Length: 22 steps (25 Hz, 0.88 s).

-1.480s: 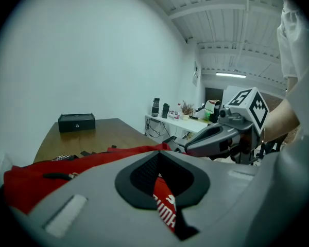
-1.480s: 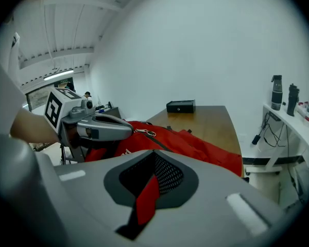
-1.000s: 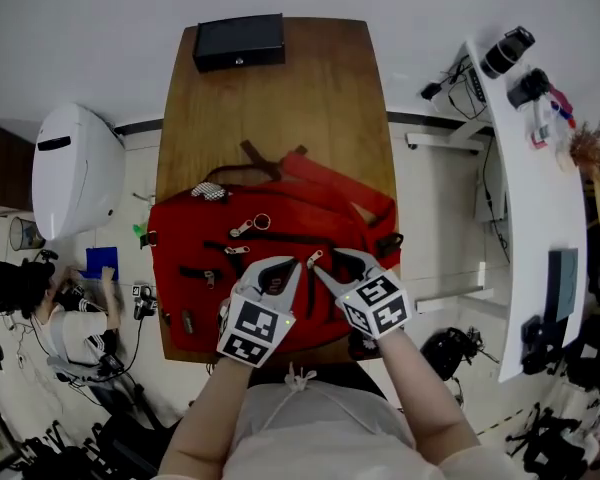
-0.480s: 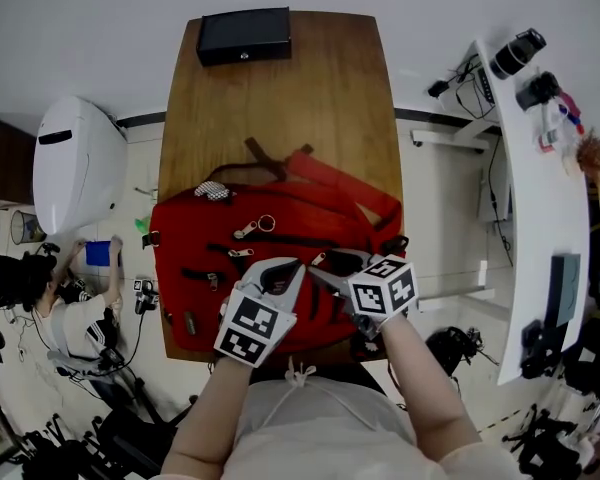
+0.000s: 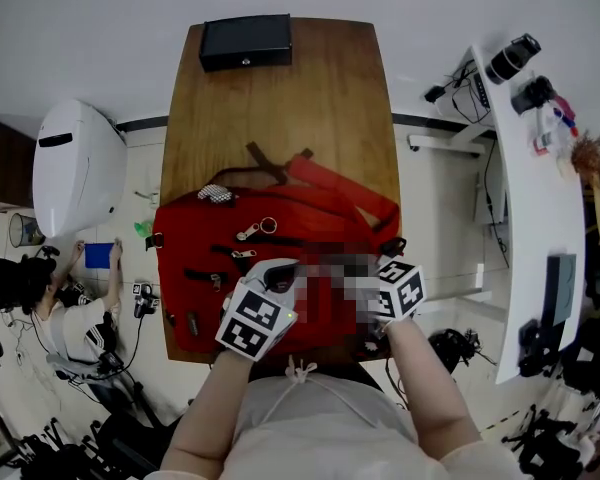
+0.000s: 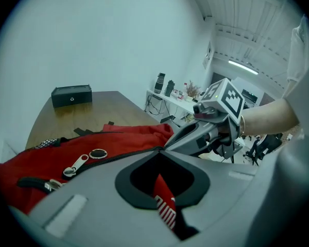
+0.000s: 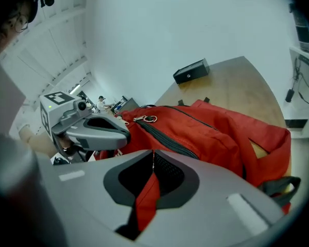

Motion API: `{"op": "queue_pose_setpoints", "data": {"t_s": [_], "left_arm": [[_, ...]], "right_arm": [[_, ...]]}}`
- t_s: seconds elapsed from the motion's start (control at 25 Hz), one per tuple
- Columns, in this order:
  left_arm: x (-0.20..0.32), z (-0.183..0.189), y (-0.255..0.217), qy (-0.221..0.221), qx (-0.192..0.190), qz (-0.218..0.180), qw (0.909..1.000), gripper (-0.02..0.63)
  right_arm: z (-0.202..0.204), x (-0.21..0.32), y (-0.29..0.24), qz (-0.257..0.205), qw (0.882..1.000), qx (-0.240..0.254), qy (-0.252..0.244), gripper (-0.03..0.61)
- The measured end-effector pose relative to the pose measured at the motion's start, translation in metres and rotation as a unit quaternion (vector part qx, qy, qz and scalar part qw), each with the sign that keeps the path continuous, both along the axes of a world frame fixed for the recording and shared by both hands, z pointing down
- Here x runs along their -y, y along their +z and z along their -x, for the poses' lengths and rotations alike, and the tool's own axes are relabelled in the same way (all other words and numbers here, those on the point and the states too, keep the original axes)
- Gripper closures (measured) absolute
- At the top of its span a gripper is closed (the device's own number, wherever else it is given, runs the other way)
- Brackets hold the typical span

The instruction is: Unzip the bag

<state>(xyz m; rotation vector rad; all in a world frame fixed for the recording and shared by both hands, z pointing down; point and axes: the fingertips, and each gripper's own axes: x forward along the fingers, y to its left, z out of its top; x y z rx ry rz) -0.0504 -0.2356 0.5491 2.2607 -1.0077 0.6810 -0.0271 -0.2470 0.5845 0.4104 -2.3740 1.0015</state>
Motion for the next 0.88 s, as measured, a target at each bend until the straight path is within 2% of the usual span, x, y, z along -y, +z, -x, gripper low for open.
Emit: {"op": "queue_pose_setpoints", "data": {"t_s": [0.12,0.28,0.44,0.56,0.6,0.76,0.88], "left_arm": [[-0.003,-0.003,0.004,0.019,0.012,0.009,0.9997,0.607],[-0.007,-0.003,0.009,0.033,0.029,0.016,0.9989,0.607],[-0.006,-0.003,0.010,0.036,0.040,0.012,0.9985,0.607],[-0.011,-0.013,0.007,0.048,0.019,0.013,0.9986,0.607],[-0.014,-0.017,0.008,0.057,0.016,0.016,0.9981,0.607],[-0.020,-0.026,0.023,0.087,0.043,0.034,0.9947,0.607],[-0.019,-0.026,0.027,0.075,0.012,0.049,0.9959,0.607]], "right_arm": [[0.001,-0.008,-0.007,-0.045,0.998,-0.018,-0.043,0.569],[0.002,-0.020,-0.015,-0.139,0.983,-0.069,-0.102,0.569],[0.000,-0.026,-0.027,-0.183,0.974,-0.085,-0.099,0.569],[-0.003,-0.033,-0.036,-0.216,0.968,-0.088,-0.087,0.569],[-0.004,-0.035,-0.038,-0.230,0.965,-0.091,-0.085,0.569],[-0.006,-0.044,-0.044,-0.290,0.947,-0.110,-0.088,0.569],[-0.009,-0.053,-0.043,-0.321,0.934,-0.128,-0.093,0.569]]}}
